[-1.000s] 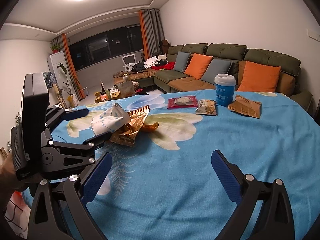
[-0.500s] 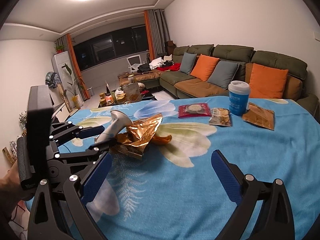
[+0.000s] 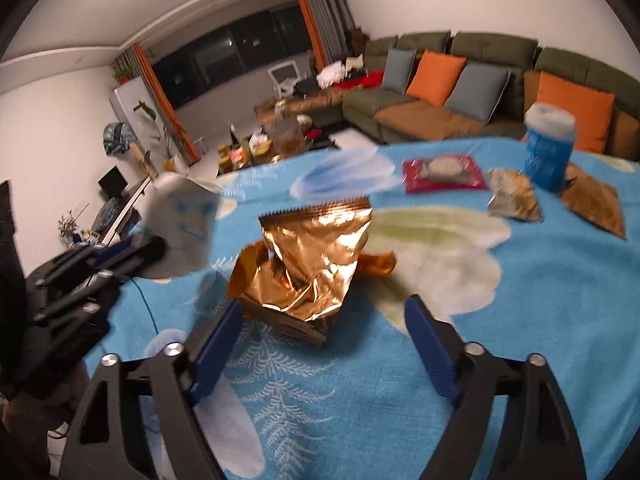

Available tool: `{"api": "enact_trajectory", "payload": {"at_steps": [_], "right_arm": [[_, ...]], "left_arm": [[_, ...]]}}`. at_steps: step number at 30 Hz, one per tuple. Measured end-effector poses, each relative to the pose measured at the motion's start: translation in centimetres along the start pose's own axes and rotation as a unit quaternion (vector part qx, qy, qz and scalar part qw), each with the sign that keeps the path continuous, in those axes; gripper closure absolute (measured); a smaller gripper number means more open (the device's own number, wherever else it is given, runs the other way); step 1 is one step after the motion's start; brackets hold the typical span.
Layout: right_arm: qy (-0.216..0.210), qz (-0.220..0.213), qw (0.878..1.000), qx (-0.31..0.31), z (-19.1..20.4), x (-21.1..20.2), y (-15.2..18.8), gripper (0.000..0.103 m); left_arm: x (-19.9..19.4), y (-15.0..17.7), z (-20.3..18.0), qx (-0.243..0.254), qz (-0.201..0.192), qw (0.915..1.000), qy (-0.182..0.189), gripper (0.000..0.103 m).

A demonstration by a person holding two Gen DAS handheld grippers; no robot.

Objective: Collect trash
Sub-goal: 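Grasp the white paper cup with the left gripper while the right gripper grasps the gold foil wrapper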

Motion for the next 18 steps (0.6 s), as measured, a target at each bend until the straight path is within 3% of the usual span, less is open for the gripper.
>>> {"api": "enact_trajectory", "payload": {"at_steps": [11,13,18], "right_arm": [[-0.032,0.05,0.998,0.026,0.5,2.5,0.7,0.071],[-0.037,0.051,0.998,0.031,0.5,2.5,0.8,0.1],[-0.039,0.048,0.998,0.025,0.9,2.2,0.8,0.103]], "left_arm": [[-3.4,0.6,2.4,-0.042,-0.015,0.999,0.001,0.082],[-3.8,0.6,2.7,-0.044,-0.018,0.9989,-0.002,0.082],[-4.6,0.4,3.3,-0.051,-0.026,0.9984,-0.005,0.082]]}}
Point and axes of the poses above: each gripper's, at about its wrist camera, not at the fingertips, and x roughly the way its jaws point, z to its left, y to its underside, the point moved 7 cm from there along x, roughly the way its jaws point, and after that the axes turned 6 degrees about -z, right-handed, at the moved point
